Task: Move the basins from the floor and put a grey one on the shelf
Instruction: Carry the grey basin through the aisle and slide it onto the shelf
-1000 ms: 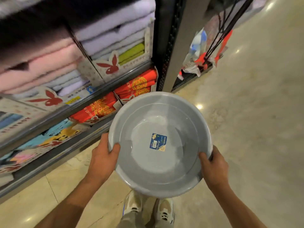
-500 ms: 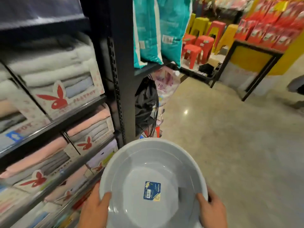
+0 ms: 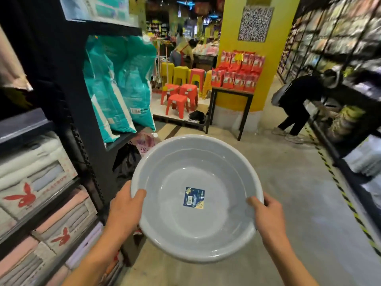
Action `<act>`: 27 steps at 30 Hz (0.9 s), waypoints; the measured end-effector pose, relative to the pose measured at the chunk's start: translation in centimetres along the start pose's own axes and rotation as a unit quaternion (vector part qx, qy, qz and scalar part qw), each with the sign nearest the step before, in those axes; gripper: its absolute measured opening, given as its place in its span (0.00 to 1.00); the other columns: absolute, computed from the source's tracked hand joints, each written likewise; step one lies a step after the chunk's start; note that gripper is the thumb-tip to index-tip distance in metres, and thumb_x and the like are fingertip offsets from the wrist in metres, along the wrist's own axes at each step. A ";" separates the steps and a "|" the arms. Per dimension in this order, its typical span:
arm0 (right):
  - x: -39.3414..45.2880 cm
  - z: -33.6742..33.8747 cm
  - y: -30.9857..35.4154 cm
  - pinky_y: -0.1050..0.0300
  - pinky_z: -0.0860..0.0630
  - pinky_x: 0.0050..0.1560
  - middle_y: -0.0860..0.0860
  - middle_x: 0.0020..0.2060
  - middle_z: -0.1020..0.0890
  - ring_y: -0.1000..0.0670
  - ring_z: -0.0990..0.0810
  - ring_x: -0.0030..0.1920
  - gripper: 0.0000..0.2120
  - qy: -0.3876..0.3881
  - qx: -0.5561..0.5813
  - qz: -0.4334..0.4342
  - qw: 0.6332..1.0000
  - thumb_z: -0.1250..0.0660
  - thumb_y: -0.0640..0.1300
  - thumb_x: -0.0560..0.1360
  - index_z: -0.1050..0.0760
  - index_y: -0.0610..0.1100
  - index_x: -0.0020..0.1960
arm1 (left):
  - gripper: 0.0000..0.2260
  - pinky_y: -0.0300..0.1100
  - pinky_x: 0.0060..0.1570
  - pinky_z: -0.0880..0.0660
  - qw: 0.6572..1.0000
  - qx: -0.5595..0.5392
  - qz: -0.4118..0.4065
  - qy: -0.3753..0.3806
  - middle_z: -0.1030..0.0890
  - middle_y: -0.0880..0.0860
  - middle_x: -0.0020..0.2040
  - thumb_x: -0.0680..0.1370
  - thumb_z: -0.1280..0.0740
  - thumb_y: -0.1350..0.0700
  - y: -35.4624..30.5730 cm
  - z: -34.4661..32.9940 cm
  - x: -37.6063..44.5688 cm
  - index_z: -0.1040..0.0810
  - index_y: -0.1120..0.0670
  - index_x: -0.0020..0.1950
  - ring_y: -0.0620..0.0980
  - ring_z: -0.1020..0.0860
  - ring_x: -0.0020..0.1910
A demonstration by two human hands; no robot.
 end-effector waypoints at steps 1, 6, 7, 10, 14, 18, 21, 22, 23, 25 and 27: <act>0.6 1.4 0.3 0.42 0.18 0.39 0.45 0.32 0.15 0.38 0.16 0.37 0.08 -0.012 0.000 0.004 1.000 0.32 0.47 0.64 0.18 0.45 0.39 | 0.07 0.42 0.35 0.29 1.000 0.001 -0.010 0.005 0.19 0.45 0.41 0.79 0.37 0.55 -1.2 -1.0 0.1 0.24 0.43 0.45 0.48 0.19 0.42; 3.4 8.9 0.6 0.38 0.18 0.42 0.43 0.35 0.15 0.38 0.16 0.38 0.04 -0.054 0.013 -0.002 0.998 0.31 0.43 0.69 0.18 0.44 0.42 | 0.08 0.47 0.38 0.26 0.997 -0.025 -0.056 0.048 0.16 0.48 0.45 0.76 0.36 0.52 -6.9 -7.0 -0.3 0.20 0.44 0.51 0.50 0.19 0.44; 3.9 10.5 0.5 0.38 0.18 0.42 0.44 0.35 0.15 0.39 0.16 0.38 0.04 -0.064 0.014 -0.003 0.998 0.31 0.43 0.70 0.18 0.45 0.42 | 0.10 0.47 0.39 0.26 0.996 -0.025 -0.065 0.057 0.17 0.50 0.46 0.75 0.37 0.50 -8.0 -8.4 -0.5 0.20 0.46 0.53 0.52 0.19 0.45; 5.1 15.3 0.1 0.40 0.17 0.42 0.45 0.35 0.15 0.40 0.15 0.38 0.03 -0.093 0.021 -0.005 0.995 0.31 0.45 0.70 0.18 0.47 0.41 | 0.07 0.43 0.33 0.27 0.992 -0.031 -0.090 0.080 0.18 0.51 0.43 0.77 0.35 0.53 -11.1 -13.0 -0.9 0.20 0.50 0.52 0.52 0.20 0.42; 6.0 22.0 -1.2 0.46 0.20 0.39 0.45 0.33 0.16 0.42 0.17 0.37 0.04 -0.159 0.029 -0.007 0.987 0.31 0.47 0.68 0.19 0.47 0.38 | 0.05 0.36 0.17 0.30 0.984 -0.049 -0.110 0.132 0.17 0.54 0.37 0.76 0.35 0.55 -14.4 -19.6 -2.2 0.20 0.47 0.47 0.48 0.19 0.27; 5.4 28.9 -3.6 0.54 0.25 0.30 0.45 0.32 0.17 0.44 0.18 0.33 0.05 -0.232 0.044 -0.032 0.971 0.32 0.47 0.67 0.21 0.46 0.38 | 0.05 0.41 0.18 0.29 0.968 -0.063 -0.127 0.205 0.18 0.56 0.36 0.76 0.36 0.53 -17.7 -26.7 -4.3 0.21 0.45 0.46 0.56 0.19 0.28; 4.0 34.0 -5.9 0.56 0.27 0.31 0.51 0.29 0.17 0.46 0.19 0.32 0.04 -0.305 0.050 -0.053 0.950 0.32 0.47 0.67 0.20 0.48 0.36 | 0.05 0.42 0.18 0.29 0.947 -0.066 -0.157 0.272 0.18 0.57 0.36 0.76 0.35 0.54 -20.3 -32.7 -6.5 0.21 0.46 0.46 0.58 0.20 0.28; 3.5 35.4 -6.5 0.56 0.28 0.32 0.54 0.28 0.17 0.47 0.20 0.32 0.03 -0.325 0.048 -0.057 0.943 0.31 0.47 0.67 0.20 0.48 0.36 | 0.05 0.42 0.18 0.29 0.941 -0.066 -0.161 0.289 0.18 0.58 0.35 0.76 0.35 0.54 -21.0 -34.3 -7.1 0.20 0.47 0.46 0.59 0.20 0.28; 3.0 36.4 -6.9 0.55 0.26 0.33 0.54 0.28 0.17 0.47 0.19 0.33 0.03 -0.339 0.045 -0.064 0.938 0.31 0.47 0.67 0.20 0.48 0.37 | 0.05 0.42 0.18 0.28 0.936 -0.065 -0.165 0.305 0.17 0.58 0.35 0.76 0.35 0.54 -21.5 -35.6 -7.6 0.20 0.47 0.46 0.59 0.20 0.28; 1.6 39.2 -8.2 0.52 0.22 0.36 0.52 0.30 0.16 0.46 0.17 0.35 0.06 -0.379 0.047 -0.087 0.920 0.32 0.48 0.66 0.18 0.48 0.39 | 0.05 0.43 0.19 0.29 0.916 -0.064 -0.177 0.354 0.17 0.58 0.34 0.75 0.35 0.54 -22.7 -39.7 -9.4 0.20 0.48 0.46 0.57 0.21 0.26; 0.2 41.7 -9.0 0.53 0.23 0.36 0.52 0.31 0.15 0.46 0.17 0.36 0.07 -0.423 0.046 -0.102 0.899 0.32 0.48 0.66 0.18 0.48 0.40 | 0.04 0.42 0.18 0.29 0.897 -0.060 -0.182 0.398 0.18 0.58 0.33 0.75 0.35 0.53 -23.9 -43.7 -11.0 0.20 0.50 0.45 0.54 0.23 0.24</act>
Point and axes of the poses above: each hand's wrist, its own x-axis towards the middle knuckle, its own z-axis out of the back of the hand, y = z × x, the point moved 4 cm from there along x, towards the middle knuckle
